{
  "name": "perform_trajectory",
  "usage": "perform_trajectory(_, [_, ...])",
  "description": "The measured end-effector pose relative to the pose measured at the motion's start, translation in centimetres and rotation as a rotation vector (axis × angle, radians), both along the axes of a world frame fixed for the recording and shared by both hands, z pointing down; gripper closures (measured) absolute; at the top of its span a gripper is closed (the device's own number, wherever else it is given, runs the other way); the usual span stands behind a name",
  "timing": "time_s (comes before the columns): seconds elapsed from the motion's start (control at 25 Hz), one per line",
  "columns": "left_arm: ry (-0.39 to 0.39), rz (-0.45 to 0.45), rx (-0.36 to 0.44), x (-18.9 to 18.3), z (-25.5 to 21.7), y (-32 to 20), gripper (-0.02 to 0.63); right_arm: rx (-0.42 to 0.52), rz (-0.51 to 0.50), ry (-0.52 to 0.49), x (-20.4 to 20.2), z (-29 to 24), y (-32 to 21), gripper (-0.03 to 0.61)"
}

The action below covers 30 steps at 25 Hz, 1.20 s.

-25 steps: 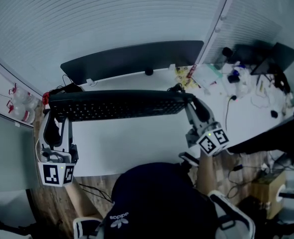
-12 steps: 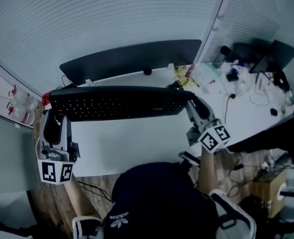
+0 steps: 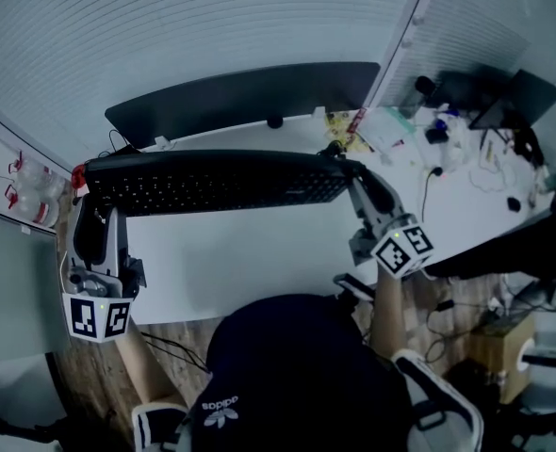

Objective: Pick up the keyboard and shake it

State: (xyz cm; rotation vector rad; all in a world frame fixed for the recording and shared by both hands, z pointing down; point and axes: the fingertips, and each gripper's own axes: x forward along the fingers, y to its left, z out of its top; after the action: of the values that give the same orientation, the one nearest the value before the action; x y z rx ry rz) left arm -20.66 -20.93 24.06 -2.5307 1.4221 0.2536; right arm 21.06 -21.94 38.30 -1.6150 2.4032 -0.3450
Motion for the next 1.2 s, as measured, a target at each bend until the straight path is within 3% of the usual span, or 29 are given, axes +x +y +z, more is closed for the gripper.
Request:
perform_trajectory(0.36, [0.021,0.015,0.045,-0.1,-1.3,0.8,0.411,0.042,-0.015,0.041,-0.2,-2.1,0.3,0.454])
perform_trajectory(0.52, [0.033,0.016,0.068,-0.1,-1.7,0.6,0.411,0.047,0.004,0.012,0.2,-2.2,0.2,0.454])
perform_trajectory(1.08, [0.032,0.022,0.077,0.0,-1.6,1.2,0.411,0.053,-0.004,0.041,-0.2,-2.7,0.4,0.454])
perform_trajectory(1.2, [0.028,0.021,0.079,0.0,-1.7,1.3,0.411,0.049,0.006,0.004,0.2,-2.2,0.4,0.454])
